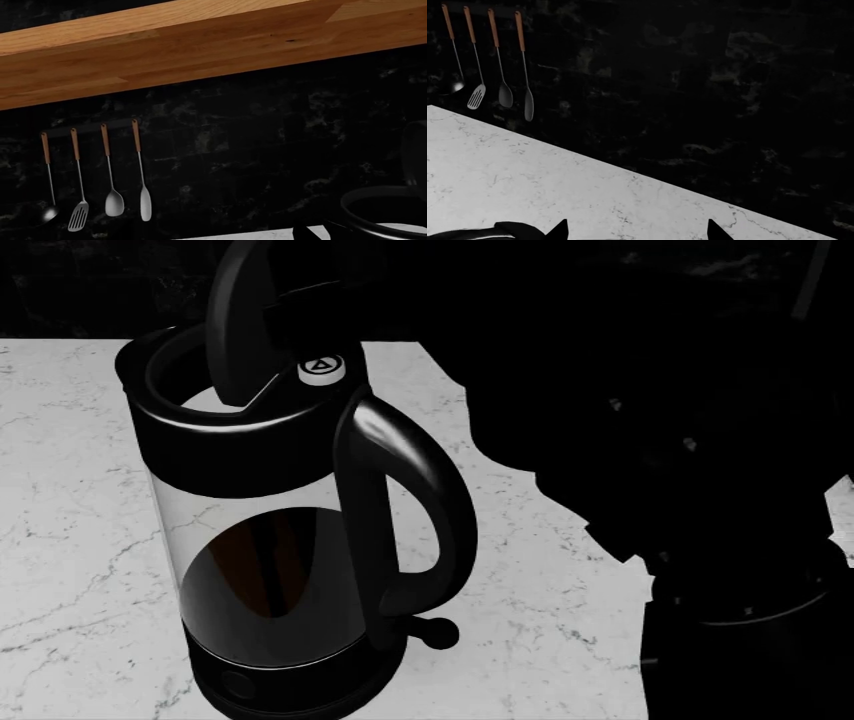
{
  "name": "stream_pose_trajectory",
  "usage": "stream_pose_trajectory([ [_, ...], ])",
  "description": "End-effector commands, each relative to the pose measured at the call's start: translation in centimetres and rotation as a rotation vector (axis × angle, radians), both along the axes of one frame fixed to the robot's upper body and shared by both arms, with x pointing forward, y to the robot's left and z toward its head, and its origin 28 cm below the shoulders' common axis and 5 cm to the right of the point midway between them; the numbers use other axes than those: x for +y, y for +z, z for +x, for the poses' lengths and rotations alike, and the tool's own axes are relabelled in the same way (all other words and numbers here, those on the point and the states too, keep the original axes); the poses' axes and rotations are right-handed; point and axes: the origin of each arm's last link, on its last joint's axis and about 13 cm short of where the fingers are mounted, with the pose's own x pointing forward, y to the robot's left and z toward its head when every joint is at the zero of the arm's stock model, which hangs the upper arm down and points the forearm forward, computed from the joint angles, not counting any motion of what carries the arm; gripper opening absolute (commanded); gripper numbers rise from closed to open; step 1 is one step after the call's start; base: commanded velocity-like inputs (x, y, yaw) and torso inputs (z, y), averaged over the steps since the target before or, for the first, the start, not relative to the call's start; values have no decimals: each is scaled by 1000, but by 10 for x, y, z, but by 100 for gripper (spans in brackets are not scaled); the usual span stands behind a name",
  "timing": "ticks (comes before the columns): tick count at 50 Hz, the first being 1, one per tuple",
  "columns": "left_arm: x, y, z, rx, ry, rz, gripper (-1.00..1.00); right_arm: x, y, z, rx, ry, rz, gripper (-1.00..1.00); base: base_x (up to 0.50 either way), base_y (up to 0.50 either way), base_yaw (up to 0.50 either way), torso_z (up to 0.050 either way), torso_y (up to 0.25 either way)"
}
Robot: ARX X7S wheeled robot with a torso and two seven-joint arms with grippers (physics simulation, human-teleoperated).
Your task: Close the lid of the electric kettle.
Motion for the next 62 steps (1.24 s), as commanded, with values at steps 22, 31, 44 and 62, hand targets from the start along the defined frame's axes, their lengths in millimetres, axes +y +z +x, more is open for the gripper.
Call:
stream_pose_trajectory([
  [22, 11, 1, -1, -33, 48, -68, 100, 32, -29, 21, 106, 60, 86, 100, 0, 0, 0, 0, 0],
  [31, 12, 0, -1, -32, 50, -67, 100, 40, -39, 32, 123, 74, 76, 100, 1, 1, 2, 0, 0],
  [44, 15, -2, -1, -30, 54, -75, 100, 43, -7, 26, 27, 83, 68, 100, 1, 0, 1, 0, 0],
  [62, 6, -5, 3, -15, 28, -66, 100, -3, -4, -104, -208, 86, 85, 100, 0, 0, 0, 0, 0],
])
